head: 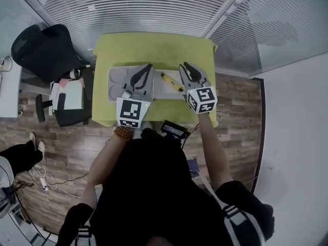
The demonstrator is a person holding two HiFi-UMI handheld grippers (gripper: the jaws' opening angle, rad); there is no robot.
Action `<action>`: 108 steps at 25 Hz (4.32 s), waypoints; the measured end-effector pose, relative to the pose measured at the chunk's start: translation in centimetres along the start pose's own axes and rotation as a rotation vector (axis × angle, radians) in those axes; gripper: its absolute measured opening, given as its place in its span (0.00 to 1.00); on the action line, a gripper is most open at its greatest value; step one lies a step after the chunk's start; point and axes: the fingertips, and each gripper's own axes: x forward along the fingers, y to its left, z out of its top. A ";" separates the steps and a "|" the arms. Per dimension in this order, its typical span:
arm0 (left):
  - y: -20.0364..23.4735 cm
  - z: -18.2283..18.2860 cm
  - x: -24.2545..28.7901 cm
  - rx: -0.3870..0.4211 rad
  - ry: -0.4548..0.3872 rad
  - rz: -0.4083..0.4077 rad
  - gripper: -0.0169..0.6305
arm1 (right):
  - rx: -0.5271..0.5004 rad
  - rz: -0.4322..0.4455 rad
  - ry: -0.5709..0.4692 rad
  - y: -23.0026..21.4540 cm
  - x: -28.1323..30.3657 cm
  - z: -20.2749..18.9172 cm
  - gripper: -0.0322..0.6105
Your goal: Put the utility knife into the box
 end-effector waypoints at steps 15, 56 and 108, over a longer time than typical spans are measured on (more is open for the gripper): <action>0.1 3.6 0.6 0.017 -0.082 0.006 0.04 | -0.123 0.006 -0.256 3.7 -4.8 12.3 0.14; 2.8 -0.2 1.4 0.081 -0.060 0.120 0.04 | -0.078 -0.257 -0.195 2.2 -1.7 6.1 0.08; 5.5 -5.4 -3.3 0.104 0.057 0.226 0.04 | -0.078 -0.102 -0.105 6.5 1.2 2.5 0.05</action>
